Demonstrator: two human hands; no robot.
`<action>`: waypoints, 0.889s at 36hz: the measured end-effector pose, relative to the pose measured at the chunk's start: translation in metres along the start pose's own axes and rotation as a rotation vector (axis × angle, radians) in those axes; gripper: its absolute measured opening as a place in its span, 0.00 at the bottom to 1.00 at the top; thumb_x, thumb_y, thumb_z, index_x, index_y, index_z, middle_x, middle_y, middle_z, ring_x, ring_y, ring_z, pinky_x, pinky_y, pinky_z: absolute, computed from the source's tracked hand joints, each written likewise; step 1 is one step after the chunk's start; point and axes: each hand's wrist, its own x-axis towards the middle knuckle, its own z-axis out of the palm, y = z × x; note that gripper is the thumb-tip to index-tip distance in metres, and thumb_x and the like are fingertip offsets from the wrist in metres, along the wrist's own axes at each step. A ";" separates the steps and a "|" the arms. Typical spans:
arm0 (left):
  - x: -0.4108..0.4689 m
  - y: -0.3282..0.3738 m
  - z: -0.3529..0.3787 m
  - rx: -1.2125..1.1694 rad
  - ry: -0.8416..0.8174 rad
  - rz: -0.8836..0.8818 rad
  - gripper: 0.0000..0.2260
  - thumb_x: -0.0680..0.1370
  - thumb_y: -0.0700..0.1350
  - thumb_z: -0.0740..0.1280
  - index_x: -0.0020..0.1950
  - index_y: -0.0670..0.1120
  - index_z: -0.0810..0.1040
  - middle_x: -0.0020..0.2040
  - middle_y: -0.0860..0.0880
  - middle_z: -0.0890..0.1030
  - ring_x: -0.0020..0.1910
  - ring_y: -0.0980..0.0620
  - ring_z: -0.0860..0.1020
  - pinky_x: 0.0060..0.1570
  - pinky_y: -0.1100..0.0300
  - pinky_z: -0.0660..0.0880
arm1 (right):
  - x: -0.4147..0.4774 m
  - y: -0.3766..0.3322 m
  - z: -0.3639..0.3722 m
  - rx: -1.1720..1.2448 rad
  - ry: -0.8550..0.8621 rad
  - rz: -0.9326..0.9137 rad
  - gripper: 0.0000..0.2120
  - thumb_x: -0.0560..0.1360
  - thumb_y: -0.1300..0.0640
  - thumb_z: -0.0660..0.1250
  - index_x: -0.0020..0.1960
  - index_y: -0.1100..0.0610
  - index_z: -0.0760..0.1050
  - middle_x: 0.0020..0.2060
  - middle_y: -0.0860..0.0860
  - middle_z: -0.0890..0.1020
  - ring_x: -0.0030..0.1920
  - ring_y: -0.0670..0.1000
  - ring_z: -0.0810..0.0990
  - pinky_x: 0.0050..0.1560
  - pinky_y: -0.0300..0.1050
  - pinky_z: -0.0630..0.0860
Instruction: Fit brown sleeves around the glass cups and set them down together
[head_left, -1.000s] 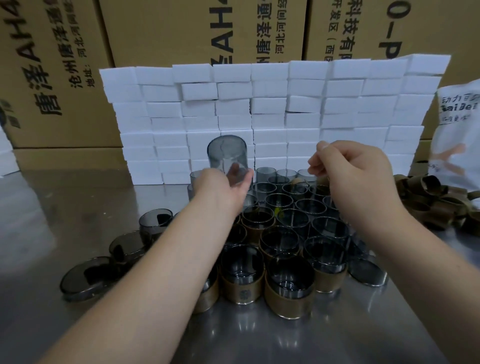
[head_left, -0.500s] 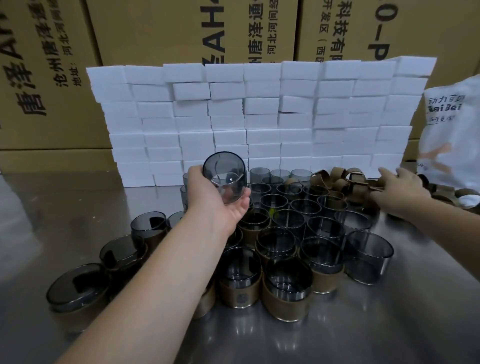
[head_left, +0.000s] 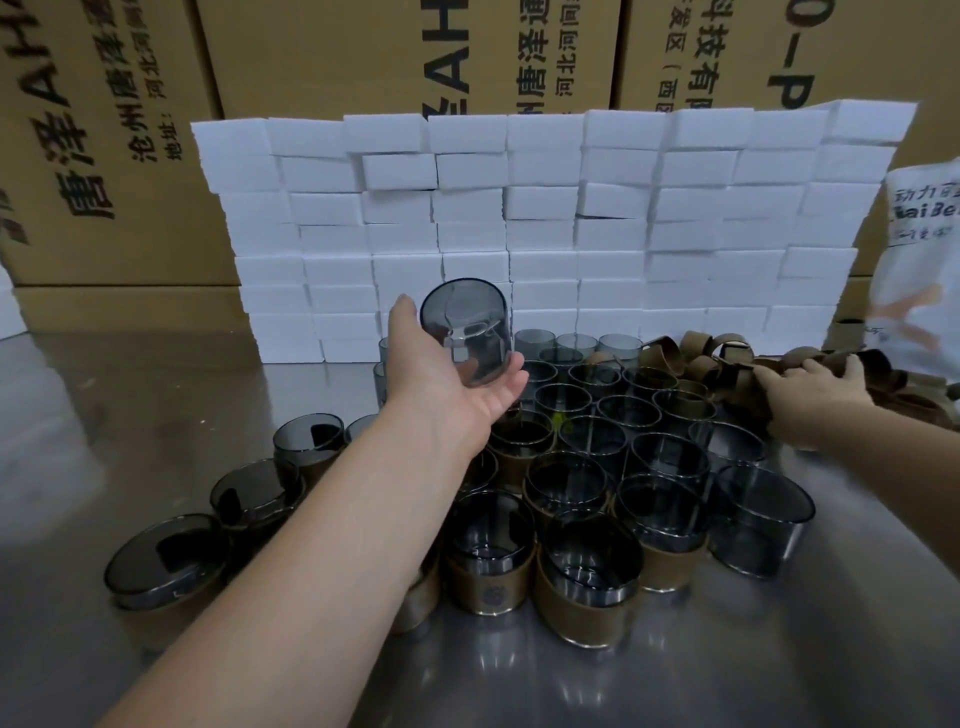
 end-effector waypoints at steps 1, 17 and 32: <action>-0.001 0.000 0.001 0.006 -0.003 0.013 0.21 0.74 0.64 0.59 0.49 0.45 0.74 0.41 0.41 0.76 0.34 0.43 0.79 0.37 0.52 0.80 | -0.001 0.000 0.001 -0.035 0.043 -0.010 0.25 0.73 0.53 0.61 0.69 0.49 0.61 0.59 0.50 0.76 0.65 0.53 0.68 0.70 0.60 0.52; -0.004 -0.004 0.002 0.176 -0.047 0.081 0.13 0.73 0.53 0.67 0.43 0.43 0.74 0.34 0.44 0.77 0.36 0.45 0.79 0.31 0.59 0.76 | -0.019 -0.003 -0.061 0.665 0.425 0.087 0.26 0.72 0.41 0.64 0.66 0.50 0.66 0.50 0.58 0.75 0.46 0.60 0.75 0.40 0.47 0.69; -0.009 -0.013 0.009 0.219 -0.064 0.332 0.20 0.75 0.49 0.66 0.63 0.43 0.70 0.44 0.43 0.78 0.33 0.49 0.77 0.28 0.62 0.75 | -0.176 -0.110 -0.151 2.133 0.095 -0.193 0.30 0.77 0.34 0.47 0.33 0.56 0.71 0.24 0.53 0.81 0.19 0.47 0.72 0.22 0.34 0.70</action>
